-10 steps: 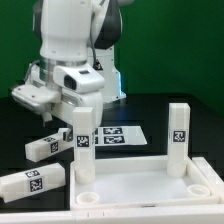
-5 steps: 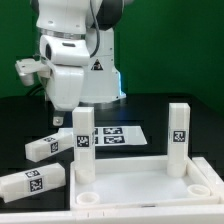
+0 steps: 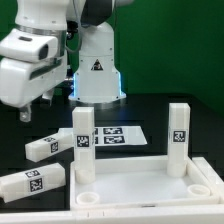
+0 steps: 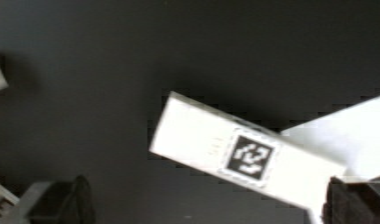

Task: Assemble desk

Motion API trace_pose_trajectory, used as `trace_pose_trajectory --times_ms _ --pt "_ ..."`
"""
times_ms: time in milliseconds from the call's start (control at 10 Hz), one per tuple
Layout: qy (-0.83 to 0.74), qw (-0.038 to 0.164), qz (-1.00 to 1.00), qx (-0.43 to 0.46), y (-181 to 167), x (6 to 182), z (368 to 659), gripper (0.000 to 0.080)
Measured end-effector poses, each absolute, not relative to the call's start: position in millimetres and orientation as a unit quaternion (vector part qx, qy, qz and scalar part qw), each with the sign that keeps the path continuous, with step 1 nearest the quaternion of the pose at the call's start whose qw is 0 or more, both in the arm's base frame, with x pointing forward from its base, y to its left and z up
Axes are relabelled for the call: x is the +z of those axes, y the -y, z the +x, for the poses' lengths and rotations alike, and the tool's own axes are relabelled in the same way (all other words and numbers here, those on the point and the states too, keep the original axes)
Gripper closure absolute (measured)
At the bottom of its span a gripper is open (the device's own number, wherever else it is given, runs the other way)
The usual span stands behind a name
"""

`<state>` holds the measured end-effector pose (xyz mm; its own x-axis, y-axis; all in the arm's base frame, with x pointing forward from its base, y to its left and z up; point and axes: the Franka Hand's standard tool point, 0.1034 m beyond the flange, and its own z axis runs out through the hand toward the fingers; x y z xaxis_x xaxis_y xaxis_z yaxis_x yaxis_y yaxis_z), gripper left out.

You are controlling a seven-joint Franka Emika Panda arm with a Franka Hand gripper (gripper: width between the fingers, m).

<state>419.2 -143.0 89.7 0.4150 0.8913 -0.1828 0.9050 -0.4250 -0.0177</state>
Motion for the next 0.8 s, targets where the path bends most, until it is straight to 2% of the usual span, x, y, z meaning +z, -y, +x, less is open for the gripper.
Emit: trace_pose_trajectory --times_ms 100,400,800 --pt "-0.443 0.043 0.889 -0.108 139.5 90.9 421.6 0.0151" --pt "-0.358 0.046 0.927 -0.099 135.1 89.4 424.2 0.0151" --pt "-0.058 0.028 0.990 -0.127 143.6 77.0 425.6 0.0151"
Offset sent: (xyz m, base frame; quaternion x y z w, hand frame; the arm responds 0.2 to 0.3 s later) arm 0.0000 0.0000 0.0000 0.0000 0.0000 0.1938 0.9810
